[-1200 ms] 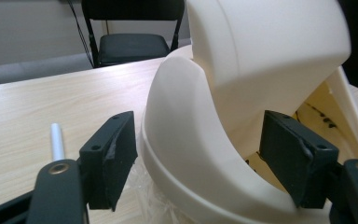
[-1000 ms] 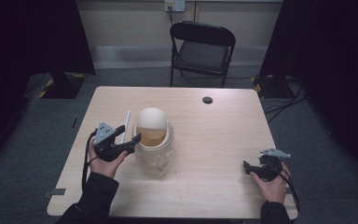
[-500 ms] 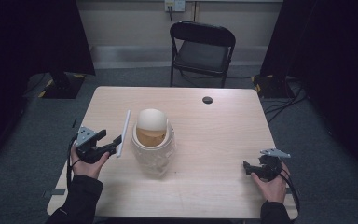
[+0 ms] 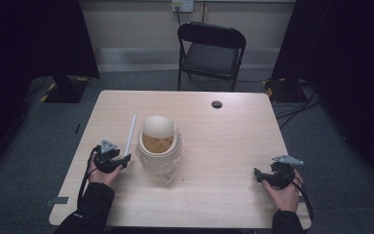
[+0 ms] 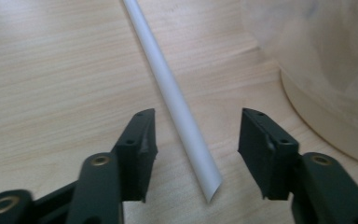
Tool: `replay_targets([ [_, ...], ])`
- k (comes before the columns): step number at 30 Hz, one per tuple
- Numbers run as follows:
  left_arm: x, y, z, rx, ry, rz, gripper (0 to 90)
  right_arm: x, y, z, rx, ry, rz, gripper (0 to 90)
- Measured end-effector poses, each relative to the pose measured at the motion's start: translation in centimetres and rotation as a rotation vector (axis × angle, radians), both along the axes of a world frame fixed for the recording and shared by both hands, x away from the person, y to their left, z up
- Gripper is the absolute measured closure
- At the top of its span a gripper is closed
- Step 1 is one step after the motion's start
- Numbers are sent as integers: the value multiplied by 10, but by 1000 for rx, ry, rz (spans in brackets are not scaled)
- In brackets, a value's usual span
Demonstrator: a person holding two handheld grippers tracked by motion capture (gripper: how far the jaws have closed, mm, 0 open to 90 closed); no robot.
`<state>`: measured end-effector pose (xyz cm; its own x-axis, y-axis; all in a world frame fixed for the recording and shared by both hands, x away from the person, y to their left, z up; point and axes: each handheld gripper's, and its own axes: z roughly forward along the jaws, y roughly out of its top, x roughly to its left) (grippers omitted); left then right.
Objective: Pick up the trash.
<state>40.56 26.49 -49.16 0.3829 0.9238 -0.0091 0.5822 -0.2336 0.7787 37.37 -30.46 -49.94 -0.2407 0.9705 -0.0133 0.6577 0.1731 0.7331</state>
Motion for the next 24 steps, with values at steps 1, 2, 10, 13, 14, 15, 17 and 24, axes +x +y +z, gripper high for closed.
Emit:
replay_targets([
  [1, 0, 0, -1, 17, 0, 3, 499, 0, 0, 0, 0, 0, 0, 112],
  [2, 1, -1, -1, 22, 4, 2, 533, 0, 0, 0, 0, 0, 0, 112],
  [10, 1, 2, -4, 41, 28, 25, 686, 0, 0, 0, 0, 0, 0, 112],
  [13, 1, 2, -3, 47, 31, 36, 750, 0, 0, 0, 0, 0, 0, 112],
  [14, 0, 2, -3, 55, 31, 41, 768, 0, 0, 0, 0, 0, 0, 112],
  [15, 0, 2, -3, 53, 33, 44, 781, 0, 0, 0, 0, 0, 0, 112],
  [17, -2, 4, -2, 54, 39, 44, 791, 0, 0, 0, -1, 0, 0, 112],
  [24, -24, 17, -1, 62, 50, 30, 792, 0, 0, 0, -1, 0, 0, 112],
])
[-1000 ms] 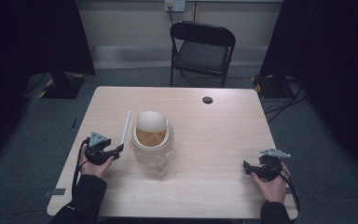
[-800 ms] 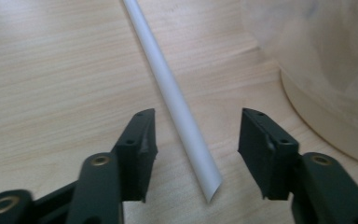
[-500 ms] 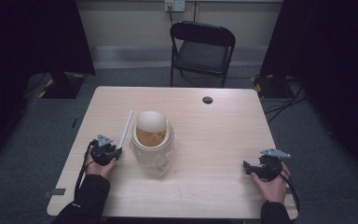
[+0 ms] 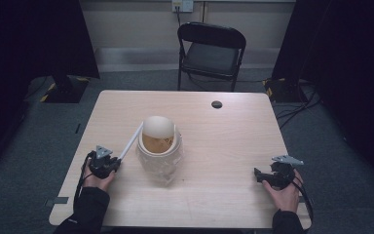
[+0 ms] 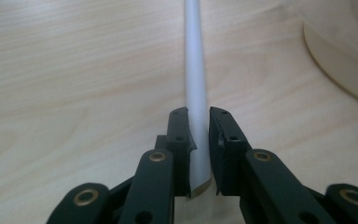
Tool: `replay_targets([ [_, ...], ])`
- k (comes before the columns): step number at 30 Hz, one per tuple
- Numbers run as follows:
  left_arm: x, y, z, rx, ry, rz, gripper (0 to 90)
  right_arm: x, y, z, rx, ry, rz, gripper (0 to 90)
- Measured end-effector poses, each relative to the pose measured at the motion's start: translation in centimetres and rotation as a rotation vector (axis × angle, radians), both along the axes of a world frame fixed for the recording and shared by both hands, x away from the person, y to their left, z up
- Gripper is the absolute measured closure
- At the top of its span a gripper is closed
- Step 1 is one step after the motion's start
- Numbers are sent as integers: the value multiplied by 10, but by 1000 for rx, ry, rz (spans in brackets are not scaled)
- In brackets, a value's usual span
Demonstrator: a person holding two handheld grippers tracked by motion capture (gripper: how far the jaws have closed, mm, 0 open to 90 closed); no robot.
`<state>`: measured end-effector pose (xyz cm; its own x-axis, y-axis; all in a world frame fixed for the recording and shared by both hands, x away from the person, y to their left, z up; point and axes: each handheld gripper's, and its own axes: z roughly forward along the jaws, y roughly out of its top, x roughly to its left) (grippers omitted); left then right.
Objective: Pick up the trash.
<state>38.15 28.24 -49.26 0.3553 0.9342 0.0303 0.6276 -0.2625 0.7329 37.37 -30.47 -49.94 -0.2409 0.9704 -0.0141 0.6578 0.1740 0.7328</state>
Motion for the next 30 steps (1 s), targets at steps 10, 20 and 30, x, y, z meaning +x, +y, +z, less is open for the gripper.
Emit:
replay_targets([
  [10, -41, 20, 1, -26, 23, 6, 719, 0, 0, 0, 1, 0, 0, 112],
  [20, -44, 28, 22, -58, -75, -9, 457, 0, 0, 0, 2, 1, 0, 111],
  [30, 5, 10, 36, -54, -137, -111, 444, 0, 0, 0, 2, 0, 0, 111],
])
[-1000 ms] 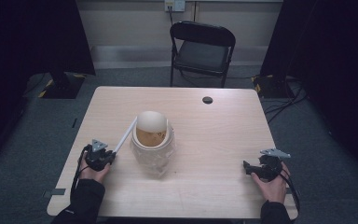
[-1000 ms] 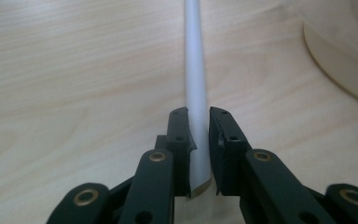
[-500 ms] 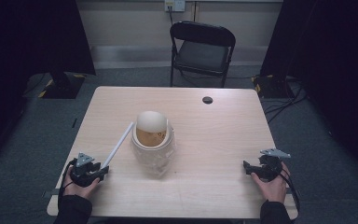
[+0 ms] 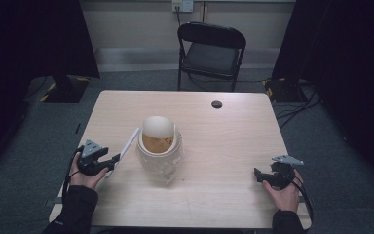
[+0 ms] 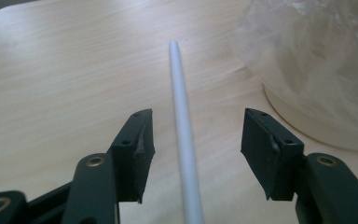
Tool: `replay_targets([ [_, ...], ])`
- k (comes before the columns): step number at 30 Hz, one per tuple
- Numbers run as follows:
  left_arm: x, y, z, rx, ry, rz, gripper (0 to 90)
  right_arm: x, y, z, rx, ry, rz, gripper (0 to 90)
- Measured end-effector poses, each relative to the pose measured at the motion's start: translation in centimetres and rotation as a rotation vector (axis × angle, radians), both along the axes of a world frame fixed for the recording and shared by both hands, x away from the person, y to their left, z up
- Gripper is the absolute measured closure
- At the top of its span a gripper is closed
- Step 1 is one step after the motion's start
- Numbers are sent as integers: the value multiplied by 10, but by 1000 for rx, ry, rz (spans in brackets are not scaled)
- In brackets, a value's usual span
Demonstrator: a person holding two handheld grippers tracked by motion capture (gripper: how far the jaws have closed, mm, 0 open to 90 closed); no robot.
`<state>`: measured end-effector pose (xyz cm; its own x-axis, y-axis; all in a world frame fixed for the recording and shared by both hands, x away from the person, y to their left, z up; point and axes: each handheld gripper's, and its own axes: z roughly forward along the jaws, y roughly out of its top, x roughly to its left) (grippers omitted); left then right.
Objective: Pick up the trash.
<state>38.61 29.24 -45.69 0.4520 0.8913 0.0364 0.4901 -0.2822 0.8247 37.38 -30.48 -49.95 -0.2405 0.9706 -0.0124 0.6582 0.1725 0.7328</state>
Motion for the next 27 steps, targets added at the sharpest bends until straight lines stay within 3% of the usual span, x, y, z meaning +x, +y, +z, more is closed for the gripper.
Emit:
replay_targets([
  [2, 12, -6, -2, 19, -20, -18, 464, 0, 0, 0, -1, -1, 1, 111],
  [7, 39, -17, -8, 18, -6, -7, 497, 0, 0, 0, 0, 0, 0, 111],
  [11, 57, -22, -13, 45, 25, 2, 529, 0, 0, 0, -1, -1, 1, 111],
  [13, 63, -23, -17, 24, 33, 12, 541, 0, 0, 0, -1, -1, 1, 111],
  [16, 69, -23, -26, 26, 78, 23, 567, 0, 0, 0, 0, 0, 0, 112],
  [19, 72, -22, -33, 63, 114, 26, 583, 0, 0, 0, 0, 0, 0, 111],
  [27, 75, -23, -36, 46, 137, 44, 675, 0, 0, 0, 0, 0, 0, 111],
])
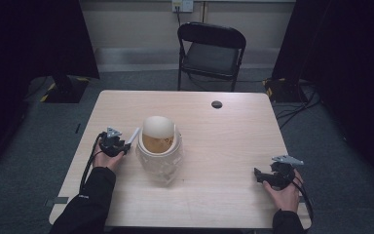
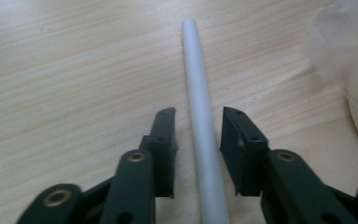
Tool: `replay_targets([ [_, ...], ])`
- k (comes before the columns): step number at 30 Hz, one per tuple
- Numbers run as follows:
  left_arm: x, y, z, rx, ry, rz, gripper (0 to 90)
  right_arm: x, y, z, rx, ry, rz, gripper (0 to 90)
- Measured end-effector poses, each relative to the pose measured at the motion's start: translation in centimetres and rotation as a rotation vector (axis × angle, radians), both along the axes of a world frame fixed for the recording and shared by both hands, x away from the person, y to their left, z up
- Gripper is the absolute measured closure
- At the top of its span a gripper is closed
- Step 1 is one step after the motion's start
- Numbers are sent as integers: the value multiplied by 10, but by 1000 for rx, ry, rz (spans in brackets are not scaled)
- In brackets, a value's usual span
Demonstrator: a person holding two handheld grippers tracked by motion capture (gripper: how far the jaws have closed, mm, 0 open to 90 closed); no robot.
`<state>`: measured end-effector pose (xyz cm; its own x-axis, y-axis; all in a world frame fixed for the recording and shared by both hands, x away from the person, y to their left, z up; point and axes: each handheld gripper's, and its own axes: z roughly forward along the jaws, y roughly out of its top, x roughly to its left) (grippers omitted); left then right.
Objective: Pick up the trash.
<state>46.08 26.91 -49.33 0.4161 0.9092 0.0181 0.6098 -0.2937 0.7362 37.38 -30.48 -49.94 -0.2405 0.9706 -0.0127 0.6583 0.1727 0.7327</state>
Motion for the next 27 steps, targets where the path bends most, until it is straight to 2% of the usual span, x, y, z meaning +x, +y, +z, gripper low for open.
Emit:
replay_targets([
  [2, 0, -1, 0, -17, 9, 4, 720, 0, 0, 0, 0, 0, 0, 111],
  [4, -1, -2, 1, -15, 18, 9, 779, 0, 0, 0, 0, 0, 0, 112],
  [8, -4, -2, 3, -12, 33, 18, 795, 0, 0, 0, 0, -1, 0, 111],
  [9, -6, -1, 5, -6, 25, 19, 795, 0, 0, 0, 0, 0, 0, 112],
  [11, -13, 2, 12, -24, 11, 14, 796, 0, 0, 0, 0, -1, 0, 112],
  [13, -23, 4, 23, -29, -24, -1, 796, 0, 0, 0, 0, 0, 0, 112],
  [14, -30, 5, 30, -40, -56, -1, 796, 0, 0, 0, -1, -1, 1, 115],
  [15, -34, 6, 35, -28, -74, -11, 796, 0, 0, 0, 2, -2, 6, 125],
  [18, -50, 9, 53, -58, -144, -23, 795, 0, 0, 0, 4, -5, 7, 128],
  [19, -57, 10, 59, -83, -177, -19, 795, -1, 0, 0, 4, -5, 10, 136],
  [20, -61, 11, 63, -83, -194, -22, 795, -1, 0, 0, 5, -9, 15, 155],
  [21, -67, 13, 68, -102, -221, -18, 795, -1, -1, 0, 7, -10, 18, 181],
  [22, -73, 13, 72, -120, -245, -13, 795, -3, -2, 1, 12, -22, 20, 253],
  [25, -85, 15, 83, -135, -301, -27, 795, -4, -3, 1, 17, -29, 16, 305],
  [27, -92, 14, 90, -163, -341, -34, 795, -5, -4, 2, 20, -41, 14, 314],
])
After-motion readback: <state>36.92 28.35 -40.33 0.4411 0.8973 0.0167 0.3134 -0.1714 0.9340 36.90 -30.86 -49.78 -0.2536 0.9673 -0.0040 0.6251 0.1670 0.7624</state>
